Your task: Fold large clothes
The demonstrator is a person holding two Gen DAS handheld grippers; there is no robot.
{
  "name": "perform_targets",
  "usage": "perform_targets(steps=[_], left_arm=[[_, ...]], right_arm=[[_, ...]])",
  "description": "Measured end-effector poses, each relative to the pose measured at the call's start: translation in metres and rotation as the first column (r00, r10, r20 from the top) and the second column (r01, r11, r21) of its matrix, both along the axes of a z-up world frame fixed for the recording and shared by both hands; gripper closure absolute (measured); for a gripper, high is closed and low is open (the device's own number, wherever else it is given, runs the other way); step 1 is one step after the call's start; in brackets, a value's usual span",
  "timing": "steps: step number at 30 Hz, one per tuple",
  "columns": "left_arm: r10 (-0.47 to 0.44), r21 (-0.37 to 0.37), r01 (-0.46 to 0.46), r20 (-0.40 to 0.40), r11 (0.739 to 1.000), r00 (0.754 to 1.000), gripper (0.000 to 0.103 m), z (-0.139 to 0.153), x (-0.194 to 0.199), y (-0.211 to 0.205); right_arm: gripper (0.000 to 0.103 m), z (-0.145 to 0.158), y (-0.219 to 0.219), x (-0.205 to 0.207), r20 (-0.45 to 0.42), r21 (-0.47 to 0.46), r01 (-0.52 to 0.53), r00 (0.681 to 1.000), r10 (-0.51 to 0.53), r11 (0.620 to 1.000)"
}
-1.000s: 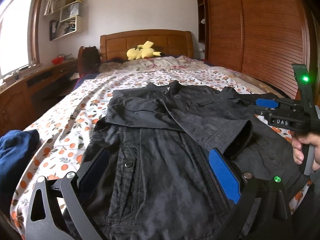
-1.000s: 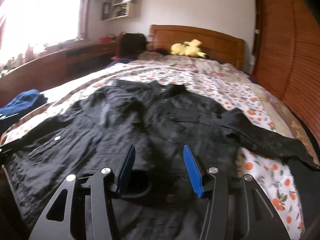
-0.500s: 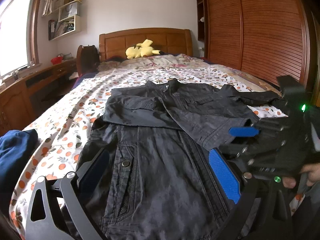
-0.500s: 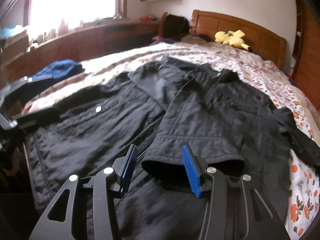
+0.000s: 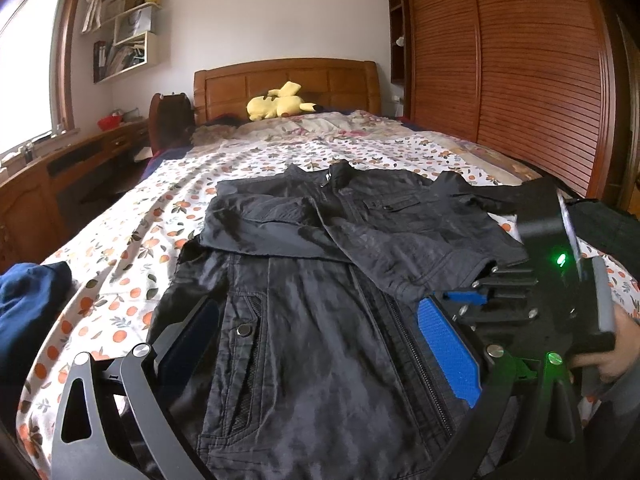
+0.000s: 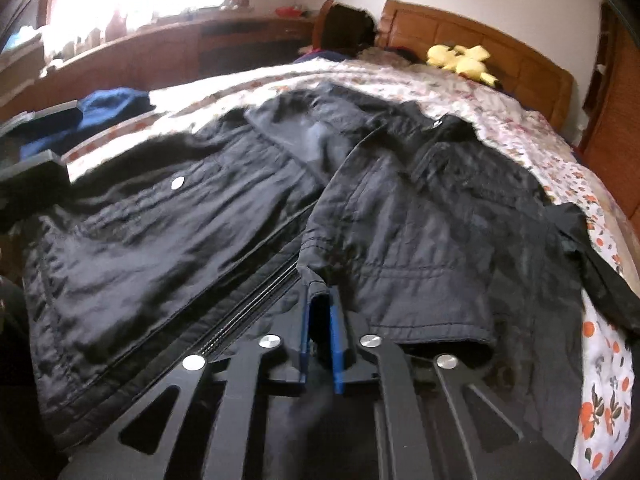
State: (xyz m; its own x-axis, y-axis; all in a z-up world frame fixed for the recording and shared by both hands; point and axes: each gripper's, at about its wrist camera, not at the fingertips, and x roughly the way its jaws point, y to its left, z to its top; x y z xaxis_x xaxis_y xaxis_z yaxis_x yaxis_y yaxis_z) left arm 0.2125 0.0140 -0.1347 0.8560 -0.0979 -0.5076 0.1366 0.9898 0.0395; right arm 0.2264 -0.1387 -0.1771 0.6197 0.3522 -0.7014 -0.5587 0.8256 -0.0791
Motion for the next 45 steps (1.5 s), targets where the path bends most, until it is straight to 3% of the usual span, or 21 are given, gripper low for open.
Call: perform_targets(steps=[10,19,26,33,35,45], left_arm=[[0.0,-0.007,0.0,-0.001,1.0,1.0,0.003,0.002,-0.001,-0.001],[-0.013,-0.006,0.013,-0.003,1.0,1.0,0.003,0.002,0.001,-0.011],[-0.022,0.001,0.022,-0.006,1.0,1.0,0.003,-0.001,0.006,-0.021],[-0.04,0.012,0.04,-0.006,0.999,0.999,0.003,-0.004,0.01,-0.031],[-0.043,0.016,0.043,-0.002,0.999,0.999,0.003,-0.004,0.011,-0.033],[-0.084,0.01,0.084,0.028,0.996,0.996,0.003,0.021,0.005,-0.047]], right_arm=[[0.099,0.059,-0.05,-0.018,0.096,0.172,0.065,0.992,-0.082,0.983],[0.099,0.092,-0.078,-0.042,0.094,0.317,0.011,0.995,-0.043,0.948],[0.099,0.075,-0.092,-0.028,0.075,0.268,0.092,0.99,-0.116,0.959],[0.092,0.057,-0.127,-0.008,0.135,0.152,0.299,0.938,-0.32,0.942],[0.087,0.058,-0.135,-0.008,0.135,0.168,0.309,0.933,-0.333,0.936],[0.086,0.052,-0.131,-0.009,0.115,0.167,0.259,0.953,-0.28,0.951]])
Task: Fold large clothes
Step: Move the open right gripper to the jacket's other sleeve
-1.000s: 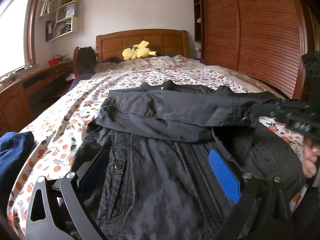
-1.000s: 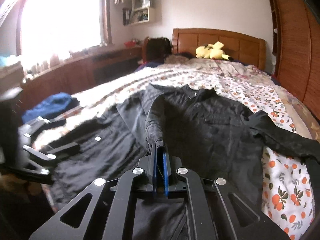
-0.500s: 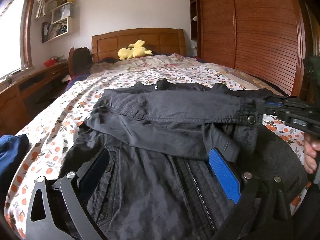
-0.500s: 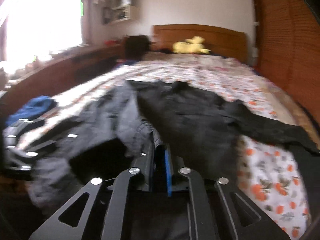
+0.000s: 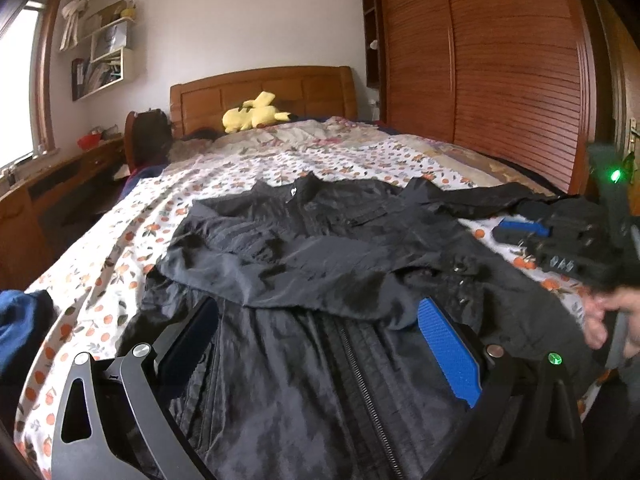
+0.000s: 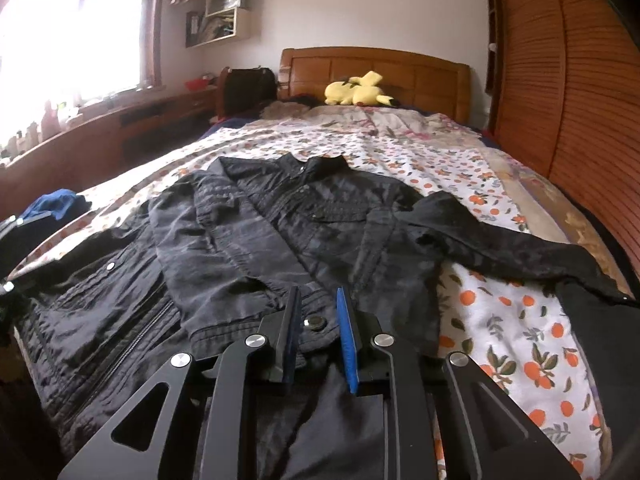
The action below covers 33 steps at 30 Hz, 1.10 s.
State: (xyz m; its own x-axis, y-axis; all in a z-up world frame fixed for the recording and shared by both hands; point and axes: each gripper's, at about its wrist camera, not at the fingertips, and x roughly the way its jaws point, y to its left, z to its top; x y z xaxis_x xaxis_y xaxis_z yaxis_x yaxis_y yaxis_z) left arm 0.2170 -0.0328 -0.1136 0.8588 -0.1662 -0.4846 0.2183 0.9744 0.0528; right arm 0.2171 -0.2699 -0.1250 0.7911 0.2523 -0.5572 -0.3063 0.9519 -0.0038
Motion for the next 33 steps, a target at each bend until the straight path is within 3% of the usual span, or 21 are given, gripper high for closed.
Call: perform_targets(steps=[9,11,16,19,33], left_arm=[[-0.031,0.012,0.031,0.032,0.999,0.999,0.003,0.016,0.004,-0.009],[-0.034,0.01,0.034,0.031,0.999,0.999,0.003,0.014,0.01,-0.011],[-0.053,0.018,0.053,0.033,0.998,0.998,0.003,0.001,0.029,-0.017],[-0.063,0.012,0.063,0.024,0.998,0.998,0.003,-0.009,0.043,-0.019],[-0.078,-0.012,0.078,-0.011,0.997,0.997,0.003,-0.053,0.076,-0.024]], right_arm=[[0.084,0.004,0.002,-0.001,0.003,0.027,-0.008,1.0,0.008,1.0],[0.078,0.004,0.0,-0.001,0.005,0.032,0.0,1.0,-0.001,0.999],[0.075,-0.002,-0.004,0.004,-0.008,0.033,0.029,1.0,-0.029,0.999],[0.066,-0.006,-0.006,0.007,-0.015,0.03,0.048,0.999,-0.047,0.998],[0.062,-0.012,-0.009,0.017,-0.03,0.045,0.078,0.997,-0.077,0.996]])
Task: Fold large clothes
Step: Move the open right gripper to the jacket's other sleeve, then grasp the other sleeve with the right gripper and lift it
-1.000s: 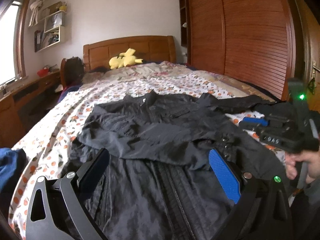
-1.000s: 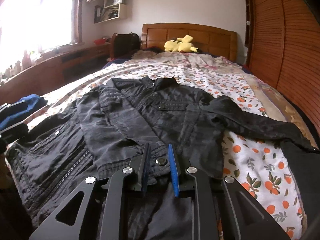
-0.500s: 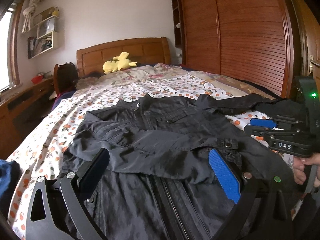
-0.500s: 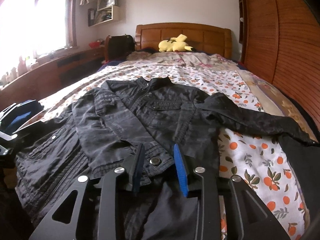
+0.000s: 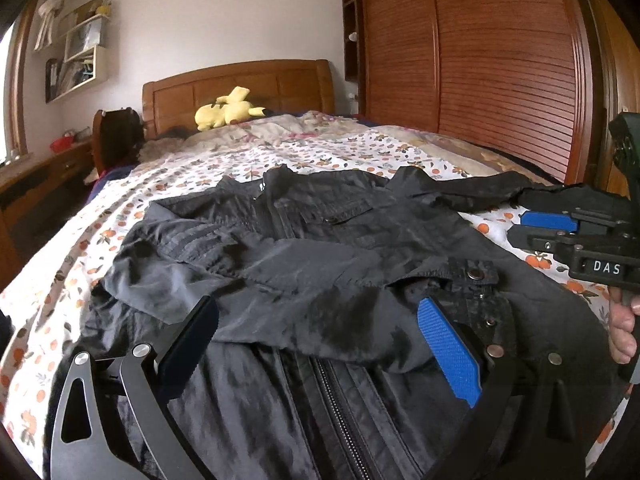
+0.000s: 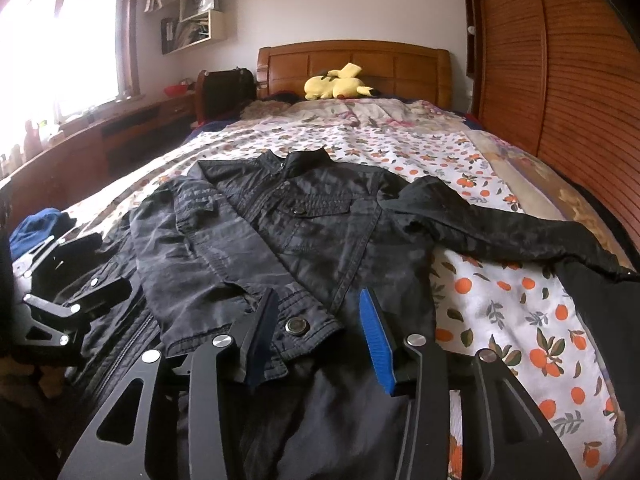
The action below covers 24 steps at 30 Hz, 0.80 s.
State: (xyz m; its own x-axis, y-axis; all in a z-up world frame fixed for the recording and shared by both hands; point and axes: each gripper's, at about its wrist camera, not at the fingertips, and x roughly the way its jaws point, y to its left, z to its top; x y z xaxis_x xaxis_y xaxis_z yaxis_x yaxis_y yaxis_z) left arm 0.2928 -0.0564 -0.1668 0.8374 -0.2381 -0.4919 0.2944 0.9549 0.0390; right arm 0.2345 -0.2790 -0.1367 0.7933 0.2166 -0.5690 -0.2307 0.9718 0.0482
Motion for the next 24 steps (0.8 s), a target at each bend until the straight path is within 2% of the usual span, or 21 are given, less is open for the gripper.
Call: perform_targets(steps=[9,15,16,19,24], left_arm=[[0.024,-0.058,-0.021,0.058,0.998,0.998,0.003,-0.001,-0.012,0.011],[0.03,-0.076,-0.024,0.079,0.997,0.996,0.003,0.002,-0.016,0.015],[0.03,-0.078,-0.023,0.082,0.997,0.996,0.003,0.002,-0.016,0.015],[0.02,-0.082,-0.013,0.082,0.997,0.996,0.003,0.005,-0.017,0.016],[-0.002,-0.085,0.009,0.08,0.996,0.997,0.003,0.018,-0.016,0.017]], right_arm=[[0.062,-0.005,-0.005,0.006,-0.021,0.01,0.017,1.0,-0.016,1.0],[0.062,0.002,-0.016,0.019,-0.004,-0.034,0.071,0.997,-0.072,0.997],[0.06,0.004,-0.02,0.025,-0.004,-0.048,0.085,0.996,-0.086,0.995],[0.047,0.009,-0.034,0.041,-0.002,-0.08,0.133,0.991,-0.134,0.988],[0.047,0.011,-0.066,0.081,-0.051,-0.079,0.2,0.978,-0.205,0.977]])
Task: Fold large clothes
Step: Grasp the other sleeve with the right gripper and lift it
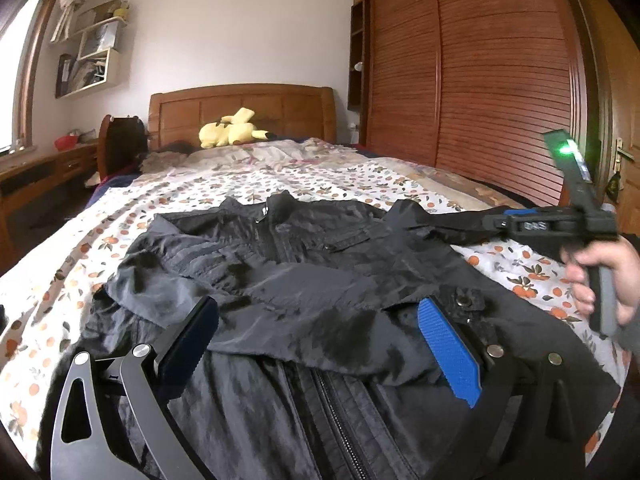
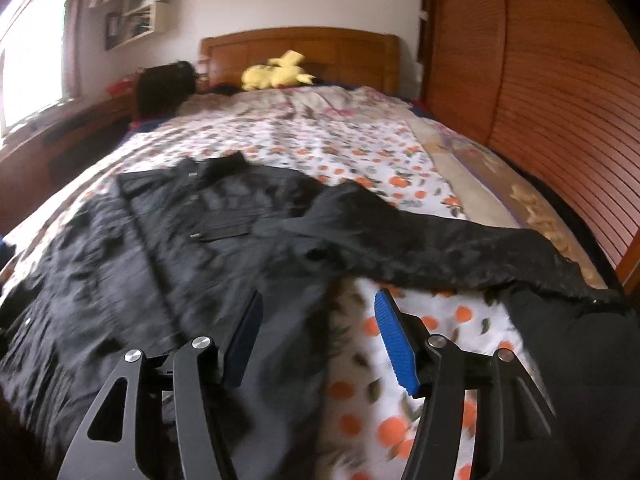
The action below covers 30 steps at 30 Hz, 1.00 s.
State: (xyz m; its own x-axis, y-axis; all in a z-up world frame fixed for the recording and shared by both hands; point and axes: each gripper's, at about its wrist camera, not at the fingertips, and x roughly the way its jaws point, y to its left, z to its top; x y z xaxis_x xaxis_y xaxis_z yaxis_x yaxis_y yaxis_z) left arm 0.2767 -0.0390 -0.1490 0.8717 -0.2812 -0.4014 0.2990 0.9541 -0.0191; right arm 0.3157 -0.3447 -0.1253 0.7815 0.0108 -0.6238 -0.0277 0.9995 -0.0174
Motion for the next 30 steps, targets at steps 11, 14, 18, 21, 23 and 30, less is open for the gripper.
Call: perform_targets(steps=[11,14,18,21,23,30], left_arm=[[-0.015,-0.035,0.016,0.018,0.999,1.0,0.003,0.021,-0.009,0.021],[-0.015,-0.041,0.016,0.024,0.999,1.0,0.003,0.026,-0.012,0.027],[-0.005,-0.037,0.007,0.042,0.999,0.999,0.003,0.033,-0.015,0.034],[-0.002,-0.044,0.003,0.039,0.999,0.999,0.003,0.035,-0.014,0.038],[0.0,-0.048,0.001,0.033,0.999,0.999,0.003,0.034,-0.013,0.04],[0.001,-0.057,0.001,0.032,0.998,1.0,0.003,0.033,-0.014,0.042]], right_arm=[[0.047,-0.041,-0.059,0.068,-0.139,0.07,0.178,0.976,-0.167,0.982],[0.047,-0.053,-0.075,0.077,-0.178,0.102,0.236,0.96,-0.215,0.966],[0.047,-0.065,-0.095,0.085,-0.217,0.167,0.301,0.94,-0.263,0.939],[0.047,-0.066,-0.104,0.089,-0.228,0.222,0.328,0.933,-0.278,0.918],[0.047,-0.066,-0.108,0.092,-0.233,0.258,0.346,0.928,-0.289,0.902],[0.047,-0.061,-0.117,0.103,-0.234,0.319,0.381,0.919,-0.317,0.868]])
